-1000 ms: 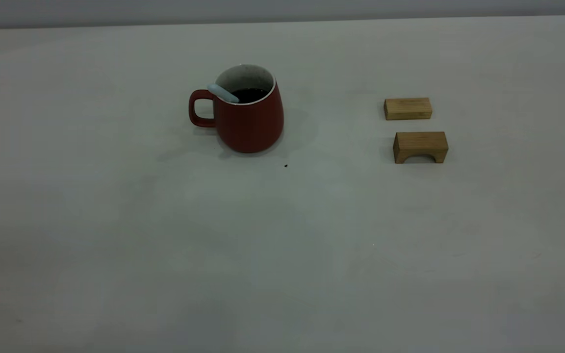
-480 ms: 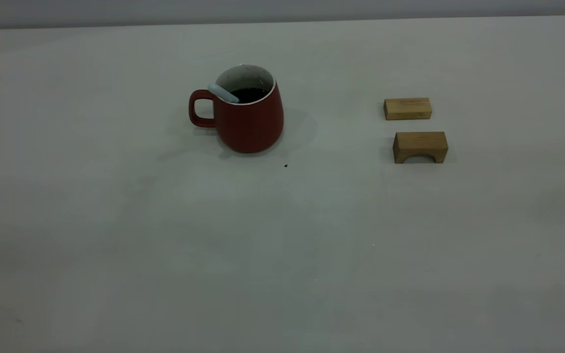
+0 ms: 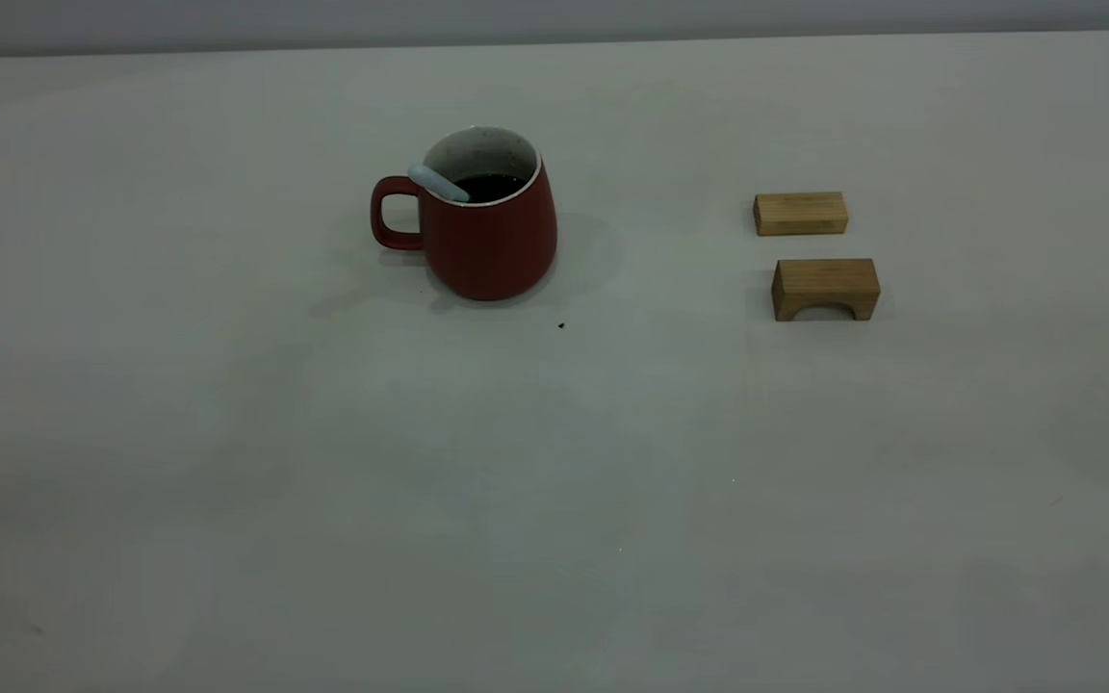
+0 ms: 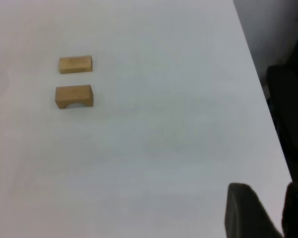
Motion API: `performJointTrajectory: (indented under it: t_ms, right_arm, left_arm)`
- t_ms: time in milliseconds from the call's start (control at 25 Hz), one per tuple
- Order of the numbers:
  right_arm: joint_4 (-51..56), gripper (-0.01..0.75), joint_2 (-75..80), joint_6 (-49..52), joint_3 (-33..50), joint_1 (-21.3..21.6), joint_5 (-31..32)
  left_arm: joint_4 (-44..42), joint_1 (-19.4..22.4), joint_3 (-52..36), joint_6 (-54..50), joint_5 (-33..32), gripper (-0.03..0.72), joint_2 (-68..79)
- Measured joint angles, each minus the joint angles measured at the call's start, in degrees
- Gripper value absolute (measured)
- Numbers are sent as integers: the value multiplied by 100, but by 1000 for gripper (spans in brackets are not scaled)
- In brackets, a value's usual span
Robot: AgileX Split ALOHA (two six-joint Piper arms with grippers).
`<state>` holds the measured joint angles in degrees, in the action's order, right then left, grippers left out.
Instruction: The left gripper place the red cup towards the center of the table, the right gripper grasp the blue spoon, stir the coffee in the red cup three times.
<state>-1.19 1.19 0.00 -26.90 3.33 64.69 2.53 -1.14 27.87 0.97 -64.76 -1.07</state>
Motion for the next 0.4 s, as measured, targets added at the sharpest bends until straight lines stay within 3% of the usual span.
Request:
performJointTrajectory:
  t_ms: [400]
  right_arm:
    - [119, 235, 0, -34, 5, 0, 0]
  left_arm:
    - [0, 0, 0, 0, 0, 521, 0]
